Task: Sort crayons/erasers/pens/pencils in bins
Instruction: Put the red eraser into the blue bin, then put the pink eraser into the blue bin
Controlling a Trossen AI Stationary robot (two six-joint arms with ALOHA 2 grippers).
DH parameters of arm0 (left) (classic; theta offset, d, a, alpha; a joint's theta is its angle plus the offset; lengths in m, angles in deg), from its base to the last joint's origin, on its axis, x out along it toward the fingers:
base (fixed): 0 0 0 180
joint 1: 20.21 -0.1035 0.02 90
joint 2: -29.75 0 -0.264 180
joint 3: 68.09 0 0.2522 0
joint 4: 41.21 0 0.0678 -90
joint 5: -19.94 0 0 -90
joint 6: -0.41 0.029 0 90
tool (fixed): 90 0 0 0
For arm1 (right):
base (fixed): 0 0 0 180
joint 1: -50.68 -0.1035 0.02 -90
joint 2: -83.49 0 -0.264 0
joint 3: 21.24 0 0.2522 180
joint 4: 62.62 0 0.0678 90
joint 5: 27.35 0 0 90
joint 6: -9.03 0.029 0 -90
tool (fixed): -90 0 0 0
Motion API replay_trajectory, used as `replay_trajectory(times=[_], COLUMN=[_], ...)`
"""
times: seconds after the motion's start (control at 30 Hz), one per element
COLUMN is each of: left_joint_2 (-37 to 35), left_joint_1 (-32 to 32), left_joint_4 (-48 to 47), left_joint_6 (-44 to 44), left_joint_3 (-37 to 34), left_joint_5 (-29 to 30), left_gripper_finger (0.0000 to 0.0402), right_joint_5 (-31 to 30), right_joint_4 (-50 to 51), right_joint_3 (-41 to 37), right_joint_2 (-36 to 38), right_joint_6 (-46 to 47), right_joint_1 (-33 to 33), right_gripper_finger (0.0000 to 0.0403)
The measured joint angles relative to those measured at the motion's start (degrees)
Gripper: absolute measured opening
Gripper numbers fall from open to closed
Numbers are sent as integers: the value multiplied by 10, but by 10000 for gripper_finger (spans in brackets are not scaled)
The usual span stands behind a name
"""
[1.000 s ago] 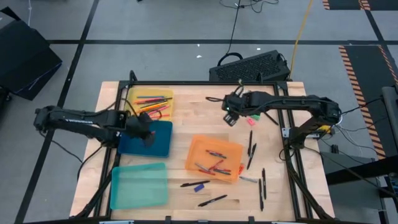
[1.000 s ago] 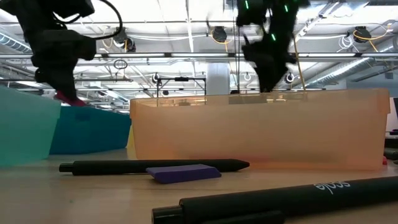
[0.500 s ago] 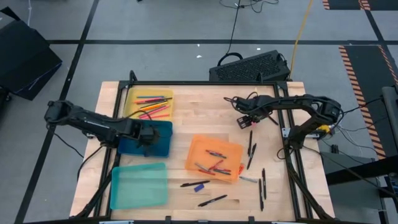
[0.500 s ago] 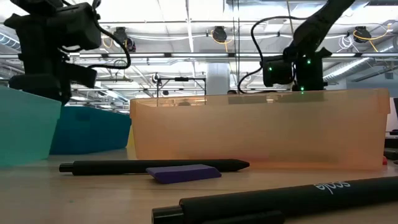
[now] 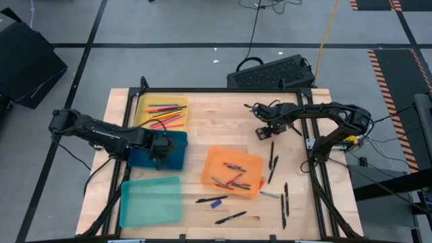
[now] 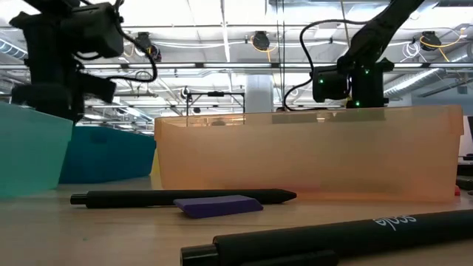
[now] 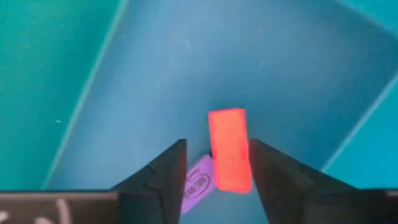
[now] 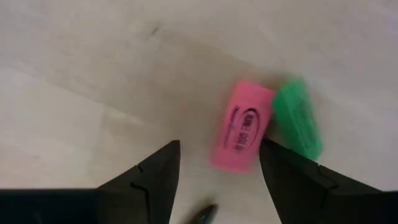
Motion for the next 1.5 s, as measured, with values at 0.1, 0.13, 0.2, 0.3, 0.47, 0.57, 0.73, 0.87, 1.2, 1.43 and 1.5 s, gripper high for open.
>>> replay_trajectory(times=[0.1, 0.13, 0.2, 0.3, 0.47, 0.57, 0.73, 0.87, 1.2, 1.43, 1.5], left_joint_2=[-15, -22, -34, -50, -70, -77, -75, -73, -51, 38, 73], left_joint_1=[-11, -16, -26, -40, -55, -58, -80, -112, -165, -205, -213], left_joint_4=[-18, -16, -10, 12, 107, 184, 313, 445, 655, 721, 731], left_joint_6=[-1, 0, 0, -2, -10, -22, -58, -103, -264, -371, -392], left_joint_3=[18, 22, 26, 29, 30, 30, 14, -35, -103, -60, -37], left_joint_5=[0, 0, 0, 3, 6, 6, -4, -57, -133, -201, -227], left_gripper_finger=[210, 217, 226, 228, 220, 214, 219, 230, 268, 252, 247], right_joint_5=[23, 26, 27, 14, -6, -12, -30, -41, -53, -70, -85], right_joint_4=[-5, -11, -12, -20, -51, -64, -84, -97, -167, -246, -239], right_joint_3=[0, 0, 0, 0, 0, -2, -25, -42, 7, 72, 96], right_joint_2=[0, 0, 0, 0, -3, -3, 0, 0, 65, 88, 76], right_joint_6=[18, 25, 34, 35, 68, 100, 138, 143, 17, -152, -182], right_joint_1=[0, 1, 0, 0, 1, 0, -7, -22, -107, -190, -206], right_gripper_finger=[210, 210, 210, 209, 183, 154, 108, 82, 72, 64, 64])
